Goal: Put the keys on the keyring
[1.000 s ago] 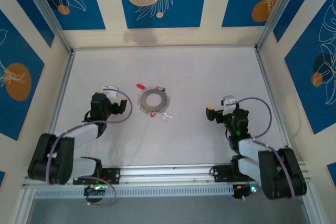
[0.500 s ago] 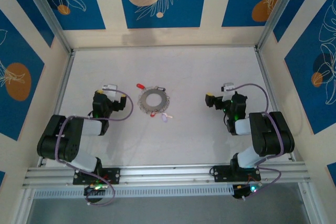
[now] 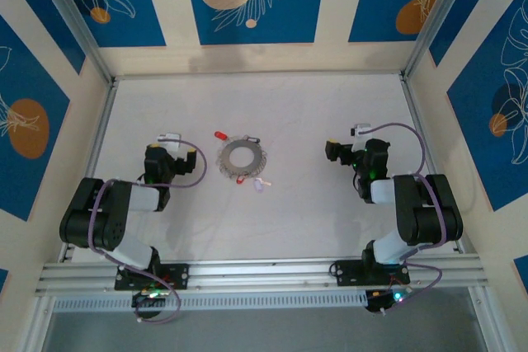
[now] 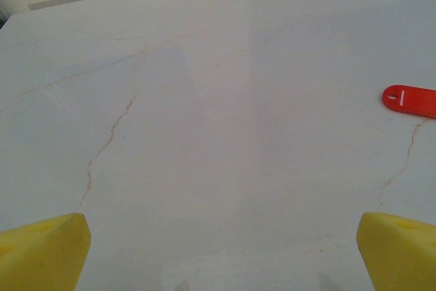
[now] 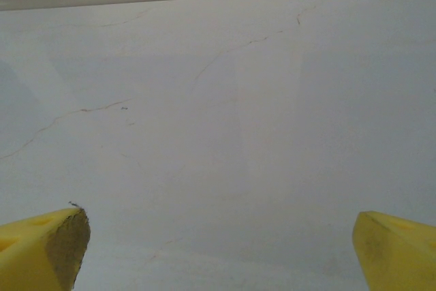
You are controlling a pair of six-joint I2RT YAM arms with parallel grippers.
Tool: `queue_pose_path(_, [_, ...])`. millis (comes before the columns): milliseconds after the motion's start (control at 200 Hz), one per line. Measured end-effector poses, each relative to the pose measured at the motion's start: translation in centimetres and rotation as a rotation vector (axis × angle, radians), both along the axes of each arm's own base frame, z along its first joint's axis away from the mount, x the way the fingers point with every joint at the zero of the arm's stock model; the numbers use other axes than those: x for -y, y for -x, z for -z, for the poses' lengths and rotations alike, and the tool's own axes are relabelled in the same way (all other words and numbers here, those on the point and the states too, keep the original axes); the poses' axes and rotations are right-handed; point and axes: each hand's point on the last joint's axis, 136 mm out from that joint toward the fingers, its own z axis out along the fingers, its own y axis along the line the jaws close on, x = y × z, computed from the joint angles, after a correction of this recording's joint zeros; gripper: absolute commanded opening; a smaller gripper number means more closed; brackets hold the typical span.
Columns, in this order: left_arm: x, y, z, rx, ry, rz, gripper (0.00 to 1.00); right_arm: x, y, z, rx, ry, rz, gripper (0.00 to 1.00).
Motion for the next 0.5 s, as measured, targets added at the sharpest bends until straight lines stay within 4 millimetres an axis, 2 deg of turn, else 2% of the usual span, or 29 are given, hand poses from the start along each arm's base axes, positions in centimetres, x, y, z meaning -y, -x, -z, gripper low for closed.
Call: queue_pose_path(500, [-0.21, -0.10, -0.07, 0.001, 0.012, -0.002, 1.00, 0.01, 0.13, 0.34, -0.015, 0.000, 0.000, 0.99])
